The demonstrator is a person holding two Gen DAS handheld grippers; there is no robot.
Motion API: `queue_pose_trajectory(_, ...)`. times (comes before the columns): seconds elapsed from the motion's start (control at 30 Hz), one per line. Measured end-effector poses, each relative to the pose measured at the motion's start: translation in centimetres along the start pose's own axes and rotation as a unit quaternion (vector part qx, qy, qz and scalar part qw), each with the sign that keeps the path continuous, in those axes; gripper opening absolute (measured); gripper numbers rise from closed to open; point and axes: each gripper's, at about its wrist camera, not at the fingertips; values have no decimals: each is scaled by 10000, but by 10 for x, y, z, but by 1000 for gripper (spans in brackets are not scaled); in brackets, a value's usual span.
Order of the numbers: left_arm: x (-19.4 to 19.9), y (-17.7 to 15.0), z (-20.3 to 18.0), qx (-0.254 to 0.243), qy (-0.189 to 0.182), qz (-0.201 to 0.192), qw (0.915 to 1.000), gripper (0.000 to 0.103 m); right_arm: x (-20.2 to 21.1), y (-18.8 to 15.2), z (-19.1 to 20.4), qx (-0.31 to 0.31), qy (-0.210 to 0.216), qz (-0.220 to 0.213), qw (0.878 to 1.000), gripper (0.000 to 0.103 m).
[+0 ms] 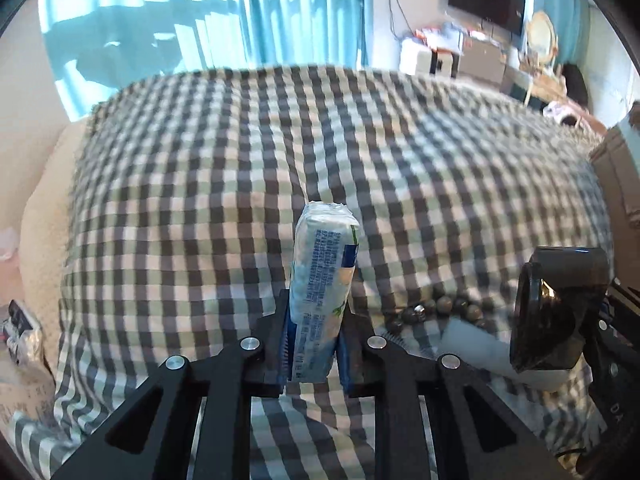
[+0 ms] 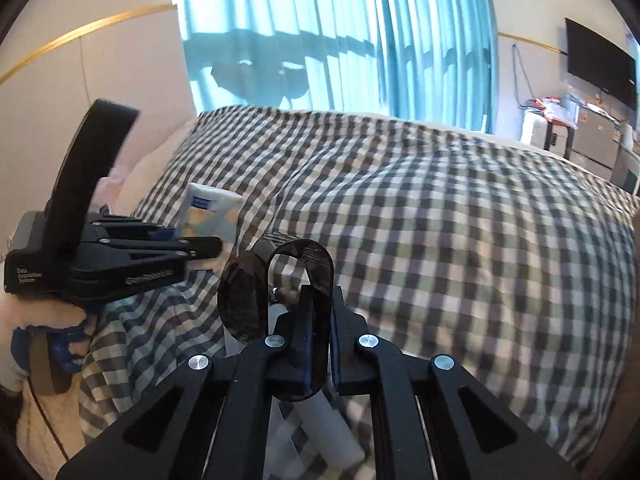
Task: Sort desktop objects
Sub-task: 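Lift the tissue pack and black cup and carry them toward the box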
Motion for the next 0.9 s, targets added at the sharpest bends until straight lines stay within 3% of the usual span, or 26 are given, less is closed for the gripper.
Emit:
queue_pose_trajectory(0.3, 60, 5, 42, 232, -407, -636, 9969, 19, 55, 19, -3, -105, -133, -612, 9980, 6)
queue_pose_trajectory(0.33, 68, 2, 41, 254, -397, -709, 9964, 19, 59, 21, -3, -112, -137, -655, 9977, 6)
queue_pose_trajectory(0.37, 70, 19, 36, 247, -385, -751, 9961, 19, 67, 22, -3, -118, -132, -709, 9973, 6)
queue_pose_trajectory(0.9, 176, 1, 2, 309, -353, -1771, 9831, 19, 177, 9, 5, -227, -283, -1599, 9865, 6)
Point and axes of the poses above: each gripper's, at about its wrist camera, not at the fingertips, and x roughly against the way its jaws point, z to its left, y to its top, and after that the axes turned 15 degrees about z, right-handed
